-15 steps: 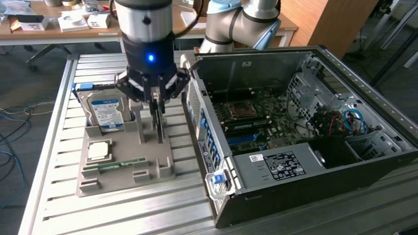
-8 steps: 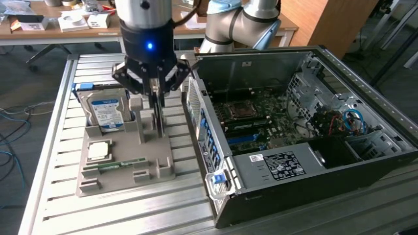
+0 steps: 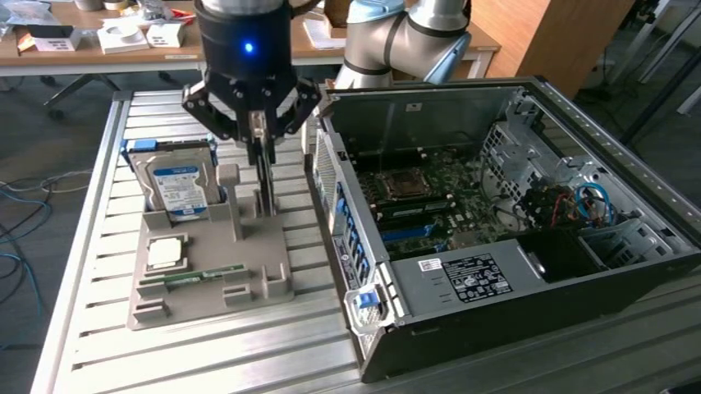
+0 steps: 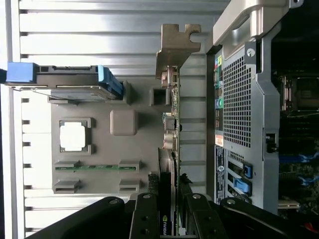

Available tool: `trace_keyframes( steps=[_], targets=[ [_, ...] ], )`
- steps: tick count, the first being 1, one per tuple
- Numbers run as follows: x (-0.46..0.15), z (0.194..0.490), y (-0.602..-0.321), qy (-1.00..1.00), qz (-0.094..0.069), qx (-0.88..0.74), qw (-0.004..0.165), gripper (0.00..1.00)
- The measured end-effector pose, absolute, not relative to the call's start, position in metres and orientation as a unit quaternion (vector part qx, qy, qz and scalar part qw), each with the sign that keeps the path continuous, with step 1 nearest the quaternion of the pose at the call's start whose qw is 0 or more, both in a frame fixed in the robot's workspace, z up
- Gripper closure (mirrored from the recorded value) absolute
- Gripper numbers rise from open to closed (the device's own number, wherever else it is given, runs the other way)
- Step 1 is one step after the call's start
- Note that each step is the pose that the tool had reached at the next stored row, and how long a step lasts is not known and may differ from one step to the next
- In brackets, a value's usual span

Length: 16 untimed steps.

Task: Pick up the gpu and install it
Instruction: 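Pick up the gpu and move the gpu toward the slot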

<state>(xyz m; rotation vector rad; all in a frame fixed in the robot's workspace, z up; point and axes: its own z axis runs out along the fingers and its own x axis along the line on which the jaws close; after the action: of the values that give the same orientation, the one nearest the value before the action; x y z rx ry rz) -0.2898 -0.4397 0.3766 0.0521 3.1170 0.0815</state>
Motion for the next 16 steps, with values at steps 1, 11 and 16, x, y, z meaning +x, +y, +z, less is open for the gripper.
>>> trace_keyframes(
  steps=[1, 11, 16],
  targets=[
    [-0.29, 0.379, -0.44, 0.999, 0.027, 0.017, 0.012, 0.73],
    [-0.29, 0.412, -0.44, 0.999, 0.027, 0.017, 0.012, 0.73],
    [-0.29, 0.424, -0.44, 0.999, 0.027, 0.017, 0.012, 0.73]
  ],
)
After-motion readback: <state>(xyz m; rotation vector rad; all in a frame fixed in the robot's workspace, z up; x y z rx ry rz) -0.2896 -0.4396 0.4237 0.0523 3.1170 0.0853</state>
